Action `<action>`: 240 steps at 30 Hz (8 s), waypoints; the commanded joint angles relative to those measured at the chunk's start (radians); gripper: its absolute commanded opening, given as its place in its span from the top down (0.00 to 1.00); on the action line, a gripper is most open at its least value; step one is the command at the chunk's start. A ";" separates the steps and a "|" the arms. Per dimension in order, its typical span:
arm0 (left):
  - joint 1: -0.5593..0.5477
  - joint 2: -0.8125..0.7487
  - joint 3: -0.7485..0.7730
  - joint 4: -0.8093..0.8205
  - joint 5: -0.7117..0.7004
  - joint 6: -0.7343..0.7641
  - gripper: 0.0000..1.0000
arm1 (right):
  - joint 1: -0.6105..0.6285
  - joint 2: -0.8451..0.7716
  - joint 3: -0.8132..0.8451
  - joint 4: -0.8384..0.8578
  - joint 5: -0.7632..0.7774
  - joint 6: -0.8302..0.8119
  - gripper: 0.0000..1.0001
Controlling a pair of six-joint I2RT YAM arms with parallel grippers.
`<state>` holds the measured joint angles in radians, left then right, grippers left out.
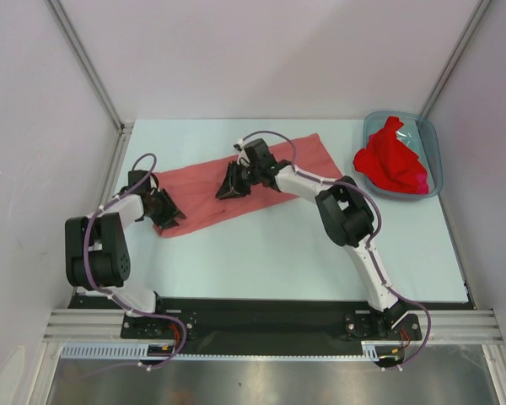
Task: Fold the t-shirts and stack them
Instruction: Fold the tshirt
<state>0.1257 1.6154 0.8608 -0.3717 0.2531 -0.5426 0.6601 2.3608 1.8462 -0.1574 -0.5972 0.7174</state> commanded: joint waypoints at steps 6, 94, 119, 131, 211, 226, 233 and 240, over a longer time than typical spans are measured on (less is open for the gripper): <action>0.017 0.029 -0.080 0.065 0.011 -0.034 0.56 | -0.023 0.049 -0.099 0.189 -0.164 0.142 0.75; 0.276 -0.195 -0.279 0.060 -0.015 -0.178 0.63 | -0.553 -0.238 -0.297 -0.344 0.531 -0.101 0.39; 0.276 -0.086 -0.123 0.079 -0.097 -0.126 1.00 | -0.518 -0.313 -0.485 -0.367 0.678 -0.180 1.00; 0.278 0.113 0.111 0.054 -0.167 -0.060 1.00 | -0.484 -0.601 -0.875 -0.350 0.720 -0.184 1.00; 0.259 -0.322 -0.112 0.123 0.055 -0.074 0.50 | -0.174 0.319 0.444 -0.131 -0.002 -0.403 0.61; 0.259 -0.275 -0.082 0.134 0.057 -0.083 0.49 | -0.208 0.368 0.470 -0.021 -0.133 -0.291 0.94; 0.259 -0.247 -0.065 0.139 0.057 -0.085 0.49 | -0.191 0.385 0.467 -0.004 -0.197 -0.271 0.78; 0.261 -0.233 -0.057 0.139 0.055 -0.083 0.49 | -0.186 0.407 0.466 0.032 -0.179 -0.220 0.90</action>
<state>0.3840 1.3769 0.7631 -0.2592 0.2962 -0.6212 0.4686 2.7399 2.2993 -0.1677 -0.7696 0.4599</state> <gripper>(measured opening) 0.514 0.125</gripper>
